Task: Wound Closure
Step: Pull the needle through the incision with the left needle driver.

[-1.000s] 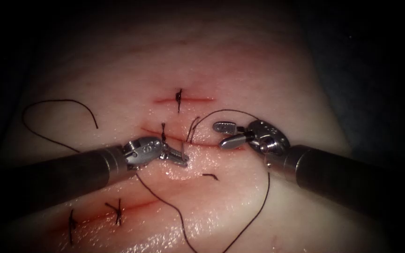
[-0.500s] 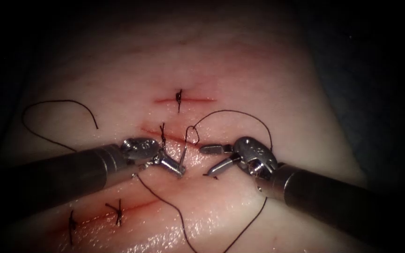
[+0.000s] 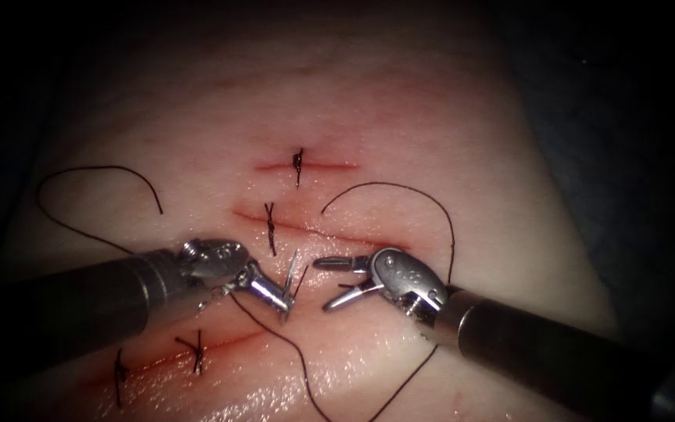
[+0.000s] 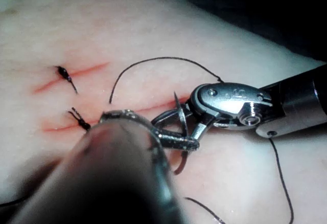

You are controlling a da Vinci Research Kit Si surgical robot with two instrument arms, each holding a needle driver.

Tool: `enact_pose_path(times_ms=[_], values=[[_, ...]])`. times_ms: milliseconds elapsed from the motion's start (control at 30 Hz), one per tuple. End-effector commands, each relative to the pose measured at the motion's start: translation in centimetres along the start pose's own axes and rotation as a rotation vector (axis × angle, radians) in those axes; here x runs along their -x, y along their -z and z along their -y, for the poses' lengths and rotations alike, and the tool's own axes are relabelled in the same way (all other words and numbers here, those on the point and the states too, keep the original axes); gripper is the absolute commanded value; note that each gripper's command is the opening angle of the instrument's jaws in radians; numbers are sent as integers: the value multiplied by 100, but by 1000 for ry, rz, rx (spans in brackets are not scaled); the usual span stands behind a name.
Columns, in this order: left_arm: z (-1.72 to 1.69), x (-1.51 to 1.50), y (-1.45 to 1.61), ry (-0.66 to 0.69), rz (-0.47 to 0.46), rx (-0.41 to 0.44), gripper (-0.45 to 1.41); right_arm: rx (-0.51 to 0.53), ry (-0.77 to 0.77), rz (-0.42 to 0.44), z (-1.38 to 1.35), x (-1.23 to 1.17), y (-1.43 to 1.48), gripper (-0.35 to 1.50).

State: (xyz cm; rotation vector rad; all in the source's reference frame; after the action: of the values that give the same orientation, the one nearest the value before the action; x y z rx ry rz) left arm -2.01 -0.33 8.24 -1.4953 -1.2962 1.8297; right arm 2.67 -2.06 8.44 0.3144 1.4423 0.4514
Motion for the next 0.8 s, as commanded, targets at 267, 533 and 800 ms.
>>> enact_pose_path(times_ms=[267,533,800], values=[[-48,-15,2,-276,22,-75,-45,160,72,94,0,-6,-7,135],[-88,-22,-4,-566,53,-197,-45,206,119,130,5,-1,-20,143],[-119,-32,-15,-685,54,-249,-45,190,123,176,0,7,-44,142]])
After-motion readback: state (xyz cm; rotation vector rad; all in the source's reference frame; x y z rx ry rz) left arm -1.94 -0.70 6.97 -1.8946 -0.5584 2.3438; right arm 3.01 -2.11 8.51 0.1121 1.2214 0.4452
